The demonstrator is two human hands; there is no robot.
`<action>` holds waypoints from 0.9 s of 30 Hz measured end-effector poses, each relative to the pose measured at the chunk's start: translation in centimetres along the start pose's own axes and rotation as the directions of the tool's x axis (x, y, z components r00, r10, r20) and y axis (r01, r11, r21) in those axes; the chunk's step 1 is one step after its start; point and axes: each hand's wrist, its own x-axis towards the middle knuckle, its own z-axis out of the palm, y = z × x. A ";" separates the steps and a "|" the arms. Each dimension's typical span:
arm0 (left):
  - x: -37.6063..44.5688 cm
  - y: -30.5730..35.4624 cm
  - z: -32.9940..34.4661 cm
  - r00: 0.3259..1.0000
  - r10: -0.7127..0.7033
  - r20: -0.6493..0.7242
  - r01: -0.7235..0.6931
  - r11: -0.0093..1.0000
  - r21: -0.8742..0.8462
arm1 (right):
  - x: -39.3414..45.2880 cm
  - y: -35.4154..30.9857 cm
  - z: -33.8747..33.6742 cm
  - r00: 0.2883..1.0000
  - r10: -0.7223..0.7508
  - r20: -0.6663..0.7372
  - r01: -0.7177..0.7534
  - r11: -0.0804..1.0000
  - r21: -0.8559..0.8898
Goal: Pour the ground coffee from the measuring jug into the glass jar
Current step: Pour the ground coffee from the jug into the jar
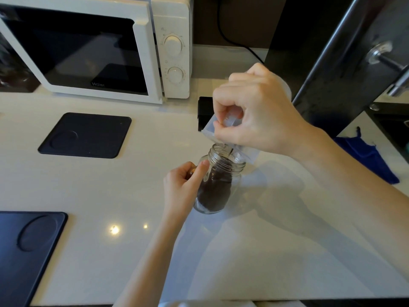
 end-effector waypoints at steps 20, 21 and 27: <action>0.0 -0.1 0.3 1.000 0.012 -0.015 -0.012 1.000 0.007 | -0.3 0.0 -0.2 0.999 -0.033 -0.005 0.033 0.999 0.009; 0.0 -0.1 0.3 1.000 0.014 -0.014 -0.014 1.000 0.004 | -0.3 0.0 -0.1 0.999 -0.039 -0.001 0.039 0.999 0.003; -0.1 0.0 0.3 1.000 0.023 -0.020 -0.023 1.000 0.014 | -0.3 0.2 -0.3 0.999 -0.036 -0.014 0.037 0.999 0.025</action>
